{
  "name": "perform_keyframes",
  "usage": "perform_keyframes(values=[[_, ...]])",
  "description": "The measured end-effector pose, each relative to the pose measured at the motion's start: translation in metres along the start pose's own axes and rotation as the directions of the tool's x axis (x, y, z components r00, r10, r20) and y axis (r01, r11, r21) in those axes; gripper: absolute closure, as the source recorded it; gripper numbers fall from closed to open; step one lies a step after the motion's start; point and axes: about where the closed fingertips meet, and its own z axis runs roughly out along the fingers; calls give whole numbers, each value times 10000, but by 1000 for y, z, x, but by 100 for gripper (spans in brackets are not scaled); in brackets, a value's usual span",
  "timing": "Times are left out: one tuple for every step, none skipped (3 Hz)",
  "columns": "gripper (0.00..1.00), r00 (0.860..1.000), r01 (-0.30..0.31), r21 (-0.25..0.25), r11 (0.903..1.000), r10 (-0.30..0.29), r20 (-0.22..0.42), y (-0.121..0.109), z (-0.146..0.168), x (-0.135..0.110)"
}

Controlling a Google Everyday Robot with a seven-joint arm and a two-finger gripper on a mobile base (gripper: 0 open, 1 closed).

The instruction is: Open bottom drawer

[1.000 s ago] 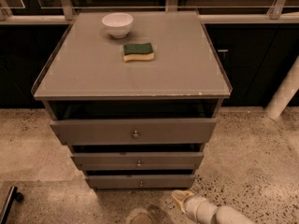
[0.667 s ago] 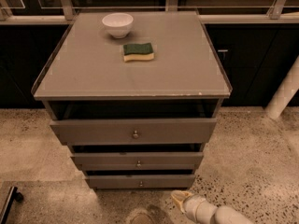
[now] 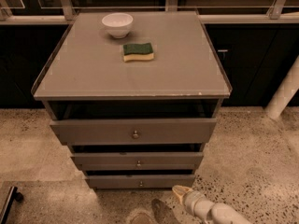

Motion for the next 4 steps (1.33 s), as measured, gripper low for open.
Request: perform_keyframes(values=[[100, 10000, -34, 345, 9994, 36, -45, -24, 17, 4], [100, 9999, -163, 810, 9966, 160, 46, -55, 37, -1], [100, 9999, -129, 677, 9976, 123, 93, -49, 38, 2], [100, 9998, 62, 562, 9984, -72, 178, -53, 60, 6]])
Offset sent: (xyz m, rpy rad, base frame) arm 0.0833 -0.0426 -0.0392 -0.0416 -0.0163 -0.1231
